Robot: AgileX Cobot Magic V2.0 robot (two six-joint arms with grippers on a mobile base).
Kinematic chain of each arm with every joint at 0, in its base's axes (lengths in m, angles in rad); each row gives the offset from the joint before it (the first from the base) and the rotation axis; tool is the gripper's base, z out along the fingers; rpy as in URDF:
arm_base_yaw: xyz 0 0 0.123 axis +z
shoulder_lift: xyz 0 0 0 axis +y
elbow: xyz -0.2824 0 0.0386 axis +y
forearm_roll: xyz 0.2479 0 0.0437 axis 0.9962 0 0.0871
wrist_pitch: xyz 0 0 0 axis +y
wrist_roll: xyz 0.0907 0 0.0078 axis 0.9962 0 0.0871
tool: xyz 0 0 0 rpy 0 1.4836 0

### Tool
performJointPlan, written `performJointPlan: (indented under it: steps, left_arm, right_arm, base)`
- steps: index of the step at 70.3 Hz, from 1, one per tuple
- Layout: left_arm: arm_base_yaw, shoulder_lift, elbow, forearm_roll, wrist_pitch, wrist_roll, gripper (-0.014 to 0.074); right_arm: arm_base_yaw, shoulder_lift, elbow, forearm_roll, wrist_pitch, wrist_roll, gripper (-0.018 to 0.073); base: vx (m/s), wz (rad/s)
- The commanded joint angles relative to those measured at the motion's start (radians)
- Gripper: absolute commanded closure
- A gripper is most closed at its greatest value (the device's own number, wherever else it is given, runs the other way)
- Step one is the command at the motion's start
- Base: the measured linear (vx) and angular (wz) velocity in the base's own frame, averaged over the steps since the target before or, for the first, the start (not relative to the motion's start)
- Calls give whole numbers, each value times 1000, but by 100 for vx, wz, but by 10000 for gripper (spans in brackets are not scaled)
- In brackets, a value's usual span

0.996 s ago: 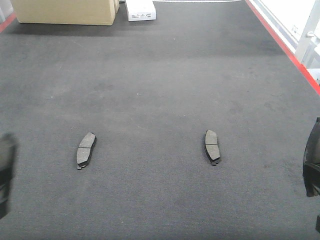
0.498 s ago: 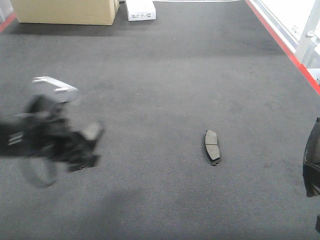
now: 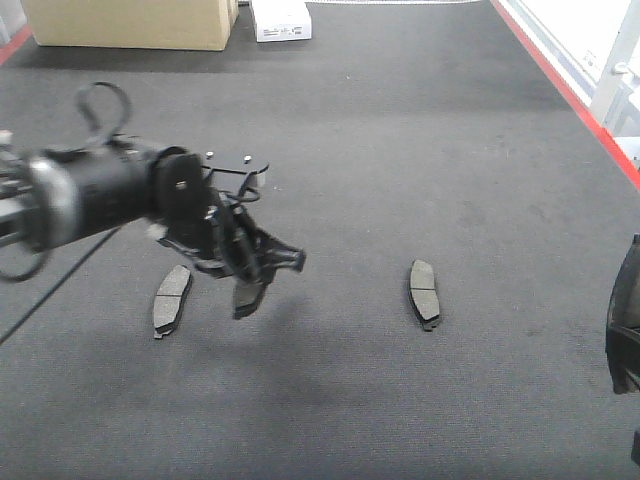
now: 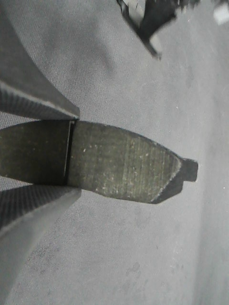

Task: Move and align brake pads A on conveyor
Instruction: 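Extend the left gripper and lower its brake pad beside the nearer pad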

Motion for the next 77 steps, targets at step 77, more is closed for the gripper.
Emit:
performJointPlan:
  steps: [77]
  left_arm:
    - [-2,150,-123,48,-100,-292,228]
  right_arm:
    - [-1,6,-31,-13,-93,-12,522]
  base:
    - [0,0]
